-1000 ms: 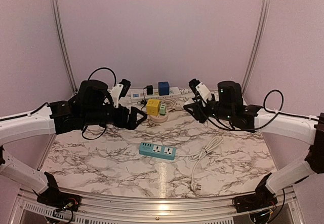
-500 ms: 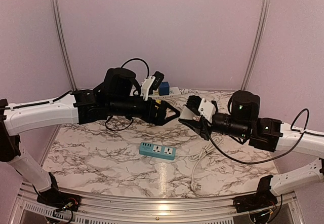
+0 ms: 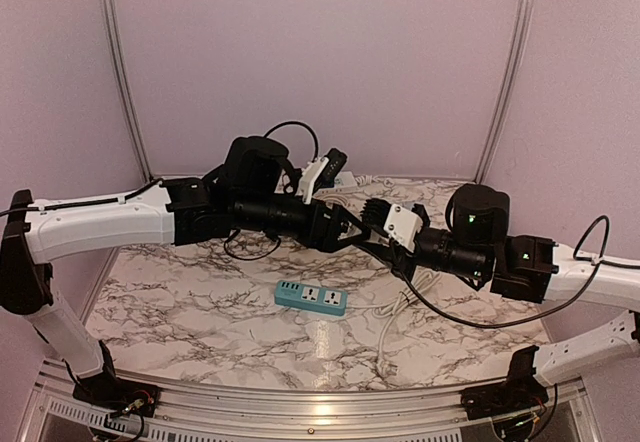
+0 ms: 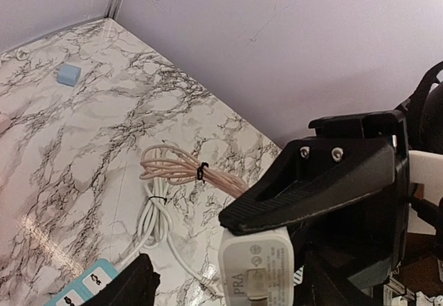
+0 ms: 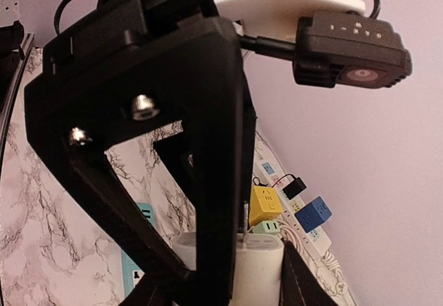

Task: Insert the plug
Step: Pass from the right arm to the left

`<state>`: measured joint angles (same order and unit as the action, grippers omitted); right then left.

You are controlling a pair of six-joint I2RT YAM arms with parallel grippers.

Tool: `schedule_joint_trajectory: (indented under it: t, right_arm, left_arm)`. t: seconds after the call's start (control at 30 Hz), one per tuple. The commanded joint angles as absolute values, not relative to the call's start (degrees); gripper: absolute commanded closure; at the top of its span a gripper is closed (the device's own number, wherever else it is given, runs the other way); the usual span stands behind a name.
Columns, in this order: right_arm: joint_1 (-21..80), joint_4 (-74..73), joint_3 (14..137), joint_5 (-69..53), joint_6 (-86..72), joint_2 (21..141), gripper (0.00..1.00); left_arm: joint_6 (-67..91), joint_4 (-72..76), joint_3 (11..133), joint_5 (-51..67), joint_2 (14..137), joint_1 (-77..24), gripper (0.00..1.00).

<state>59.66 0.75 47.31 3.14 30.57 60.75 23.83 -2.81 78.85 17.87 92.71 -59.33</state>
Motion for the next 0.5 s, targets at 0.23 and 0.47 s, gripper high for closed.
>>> schedule_joint_trajectory:
  t: [0.23, 0.47]
  right_arm:
    - [60.5, 0.8, 49.2, 5.4, 34.3, 61.0, 0.58]
    - [60.6, 4.7, 43.6, 7.1, 42.1, 57.0, 0.25]
  left_arm:
    - [23.9, -0.5, 83.4, 22.0, 96.5, -59.4, 0.74]
    - [26.5, 1.9, 82.7, 22.0, 96.1, -59.2, 1.0]
